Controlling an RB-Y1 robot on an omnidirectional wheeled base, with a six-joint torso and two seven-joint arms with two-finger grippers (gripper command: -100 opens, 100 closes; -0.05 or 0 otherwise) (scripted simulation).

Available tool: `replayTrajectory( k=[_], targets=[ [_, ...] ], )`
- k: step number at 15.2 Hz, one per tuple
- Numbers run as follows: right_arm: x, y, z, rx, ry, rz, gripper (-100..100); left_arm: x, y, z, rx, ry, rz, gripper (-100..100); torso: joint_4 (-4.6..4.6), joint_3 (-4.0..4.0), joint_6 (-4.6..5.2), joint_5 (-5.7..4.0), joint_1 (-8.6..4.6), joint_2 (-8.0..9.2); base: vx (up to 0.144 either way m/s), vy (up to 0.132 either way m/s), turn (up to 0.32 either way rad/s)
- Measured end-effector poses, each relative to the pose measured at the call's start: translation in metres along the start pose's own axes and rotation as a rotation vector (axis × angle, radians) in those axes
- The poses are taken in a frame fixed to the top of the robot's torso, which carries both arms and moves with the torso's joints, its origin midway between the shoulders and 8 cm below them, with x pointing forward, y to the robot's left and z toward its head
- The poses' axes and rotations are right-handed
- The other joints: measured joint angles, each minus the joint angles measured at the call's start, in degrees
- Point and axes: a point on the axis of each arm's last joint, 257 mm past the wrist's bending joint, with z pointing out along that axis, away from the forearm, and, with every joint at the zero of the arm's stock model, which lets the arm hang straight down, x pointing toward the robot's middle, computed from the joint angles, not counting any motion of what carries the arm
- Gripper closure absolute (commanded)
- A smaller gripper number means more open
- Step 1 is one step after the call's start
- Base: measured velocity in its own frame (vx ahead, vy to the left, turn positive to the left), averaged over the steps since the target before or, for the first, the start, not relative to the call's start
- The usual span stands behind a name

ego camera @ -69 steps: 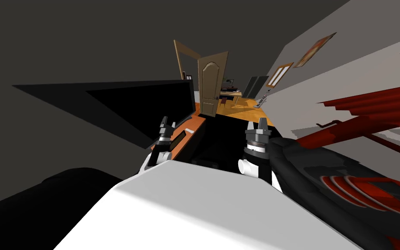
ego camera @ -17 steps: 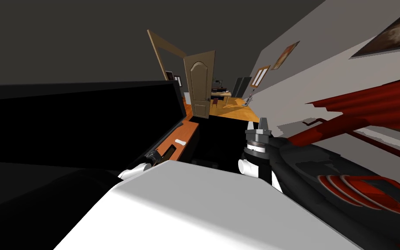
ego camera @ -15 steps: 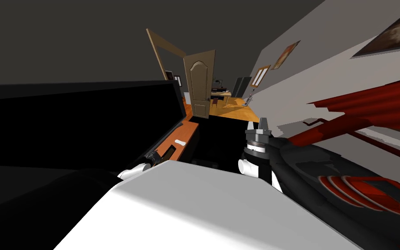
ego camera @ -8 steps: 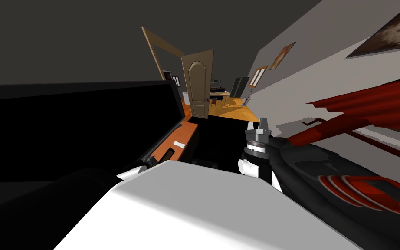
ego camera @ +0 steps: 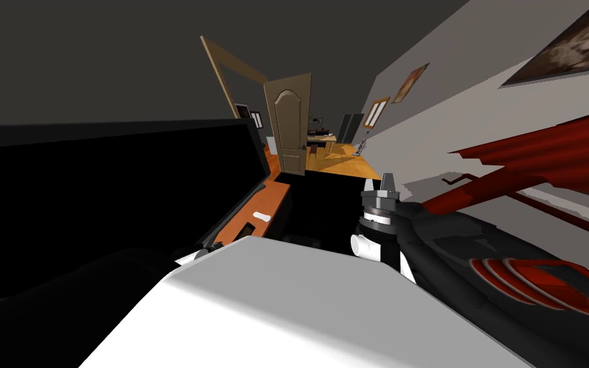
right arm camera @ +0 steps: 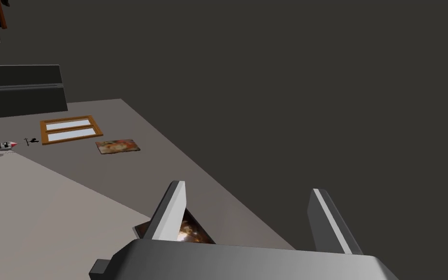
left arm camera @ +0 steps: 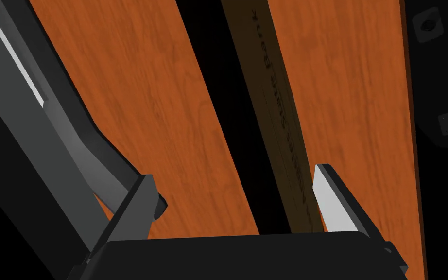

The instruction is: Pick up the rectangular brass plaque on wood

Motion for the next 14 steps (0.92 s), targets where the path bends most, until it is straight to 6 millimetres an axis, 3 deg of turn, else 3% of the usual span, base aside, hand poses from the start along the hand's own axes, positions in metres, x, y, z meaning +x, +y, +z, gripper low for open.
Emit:
replayTrajectory(
  k=[14],
  targets=[
    [0.0,0.0,0.0,0.0,0.0,0.0,0,-0.077,0.058,-0.014,-0.237,-0.166,-0.191,-100,0.01,0.01,0.0,0.0,0.0,0.03,0.054,0.022,-0.038]
  ],
)
